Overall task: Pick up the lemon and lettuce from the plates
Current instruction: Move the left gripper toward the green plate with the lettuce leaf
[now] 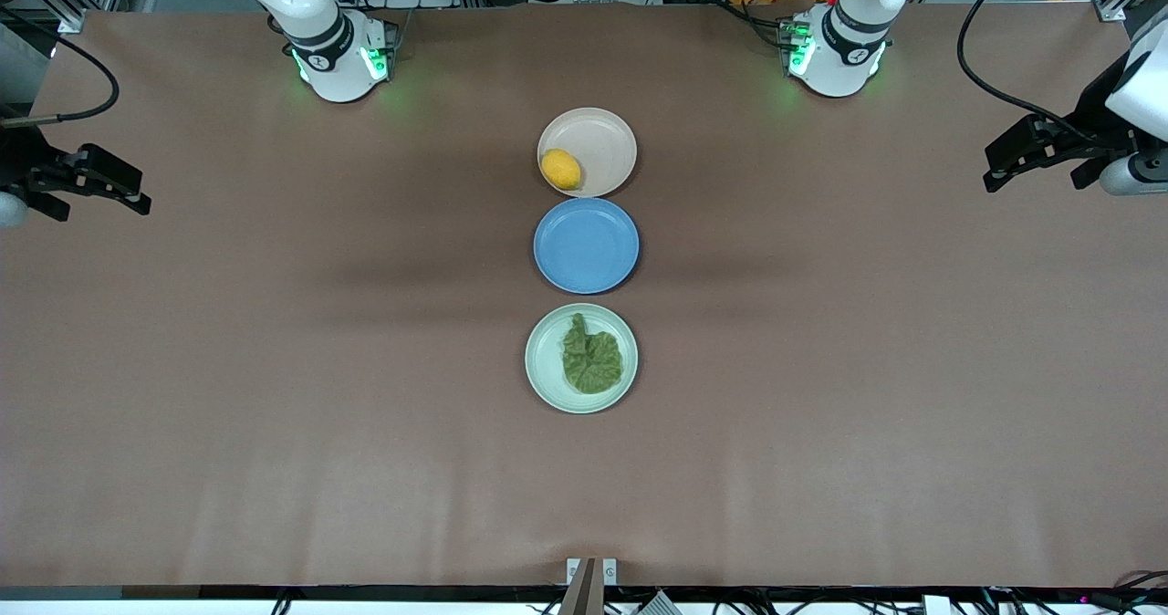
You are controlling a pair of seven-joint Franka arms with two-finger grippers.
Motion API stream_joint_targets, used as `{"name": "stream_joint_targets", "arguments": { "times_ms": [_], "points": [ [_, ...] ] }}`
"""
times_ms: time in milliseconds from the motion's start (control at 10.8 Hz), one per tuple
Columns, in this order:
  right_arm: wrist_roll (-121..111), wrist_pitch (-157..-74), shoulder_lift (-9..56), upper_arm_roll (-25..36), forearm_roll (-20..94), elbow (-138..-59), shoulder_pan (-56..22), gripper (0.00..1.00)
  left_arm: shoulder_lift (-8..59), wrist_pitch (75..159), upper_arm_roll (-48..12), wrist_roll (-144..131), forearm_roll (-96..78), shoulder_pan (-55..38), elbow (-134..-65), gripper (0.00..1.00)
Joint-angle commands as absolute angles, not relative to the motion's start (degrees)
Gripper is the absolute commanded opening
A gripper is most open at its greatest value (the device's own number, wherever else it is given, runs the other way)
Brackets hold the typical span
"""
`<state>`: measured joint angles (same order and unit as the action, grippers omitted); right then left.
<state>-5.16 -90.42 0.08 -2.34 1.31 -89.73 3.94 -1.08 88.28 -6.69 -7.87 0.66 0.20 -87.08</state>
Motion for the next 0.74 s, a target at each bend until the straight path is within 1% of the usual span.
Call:
{"name": "stream_joint_targets", "arguments": {
  "times_ms": [0,185,462,646],
  "points": [
    [-5.27,-88.6,-0.79,-2.73,1.41,-89.21,4.83,1.0,-1.67,87.28,-7.03,-5.72,1.85,0.53,-86.92,1.0],
    [-5.27,-88.24,-0.88,-2.55,1.41,-89.12,4.92,1.0,-0.71,87.45,-7.29,-5.8,0.63,0.53,-87.27,1.0],
    [-5.19,-87.54,-0.79,-2.64,1.49,-89.21,5.27,1.0,4.64,92.01,-7.91,-6.07,-1.85,-0.79,-87.54,1.0],
    [-5.1,-87.63,-0.44,-2.72,1.58,-89.73,5.19,1.0,8.24,95.26,-10.1,-5.98,-1.85,-1.84,-87.37,1.0]
  ]
}}
